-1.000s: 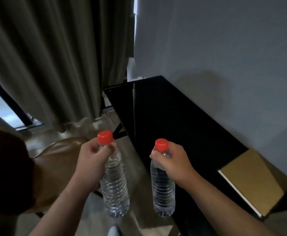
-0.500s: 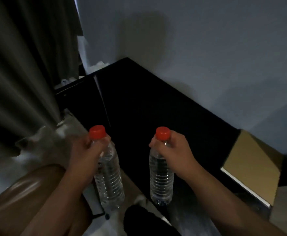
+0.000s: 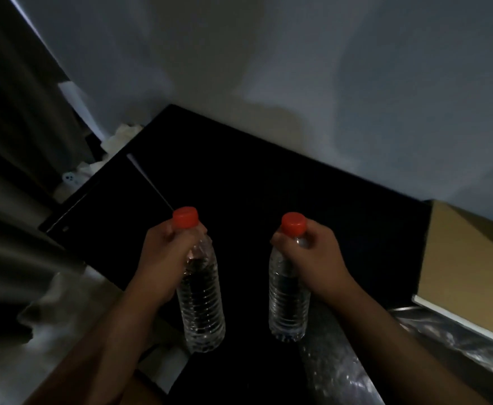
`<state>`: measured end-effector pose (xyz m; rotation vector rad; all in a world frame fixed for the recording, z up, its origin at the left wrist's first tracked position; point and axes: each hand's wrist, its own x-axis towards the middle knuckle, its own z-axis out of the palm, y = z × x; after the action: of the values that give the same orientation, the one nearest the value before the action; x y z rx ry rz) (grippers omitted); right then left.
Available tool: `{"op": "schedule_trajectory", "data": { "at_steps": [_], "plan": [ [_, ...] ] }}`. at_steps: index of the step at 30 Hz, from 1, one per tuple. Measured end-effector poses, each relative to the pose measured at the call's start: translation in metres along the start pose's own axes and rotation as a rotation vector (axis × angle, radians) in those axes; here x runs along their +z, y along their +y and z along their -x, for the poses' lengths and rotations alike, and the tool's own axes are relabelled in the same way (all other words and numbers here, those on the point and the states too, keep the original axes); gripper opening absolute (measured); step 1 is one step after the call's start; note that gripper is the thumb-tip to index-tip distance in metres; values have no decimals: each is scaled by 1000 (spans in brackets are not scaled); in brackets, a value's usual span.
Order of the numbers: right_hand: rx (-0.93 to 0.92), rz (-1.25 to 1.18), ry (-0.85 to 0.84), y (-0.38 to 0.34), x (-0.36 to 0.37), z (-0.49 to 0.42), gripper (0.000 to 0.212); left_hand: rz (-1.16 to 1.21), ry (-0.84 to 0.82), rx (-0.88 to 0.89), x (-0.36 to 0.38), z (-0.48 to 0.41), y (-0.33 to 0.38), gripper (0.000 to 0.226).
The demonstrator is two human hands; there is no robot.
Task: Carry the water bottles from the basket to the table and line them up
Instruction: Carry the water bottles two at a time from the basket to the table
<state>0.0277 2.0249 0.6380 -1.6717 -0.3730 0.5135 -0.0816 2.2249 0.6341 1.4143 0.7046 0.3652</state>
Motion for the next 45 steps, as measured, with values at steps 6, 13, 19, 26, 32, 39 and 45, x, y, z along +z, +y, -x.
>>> {"op": "schedule_trajectory", "data": {
  "at_steps": [6, 13, 19, 26, 32, 39, 45],
  "plan": [
    [42, 1, 135, -9, 12, -19, 23, -66, -181, -3, 5, -60, 8, 11],
    [94, 80, 482, -18, 62, -55, 33, -100, -374, -15, -15, -149, 3, 11],
    [119, 65, 618, -19, 104, -82, 27, -78, -453, -50, -35, -199, -1, 17],
    [90, 61, 605, -4, 117, -105, 26, -129, -489, 85, -36, -222, -16, 48],
    [-3, 62, 618, 23, 113, -130, 25, -65, -493, 232, -15, -246, -34, 25],
    [-162, 60, 615, 51, 110, -157, 19, 31, -466, 435, 8, -271, -40, 26],
    [-354, 107, 660, 74, 111, -170, 19, 2, -425, 658, 13, -280, -58, 42]
  ]
}}
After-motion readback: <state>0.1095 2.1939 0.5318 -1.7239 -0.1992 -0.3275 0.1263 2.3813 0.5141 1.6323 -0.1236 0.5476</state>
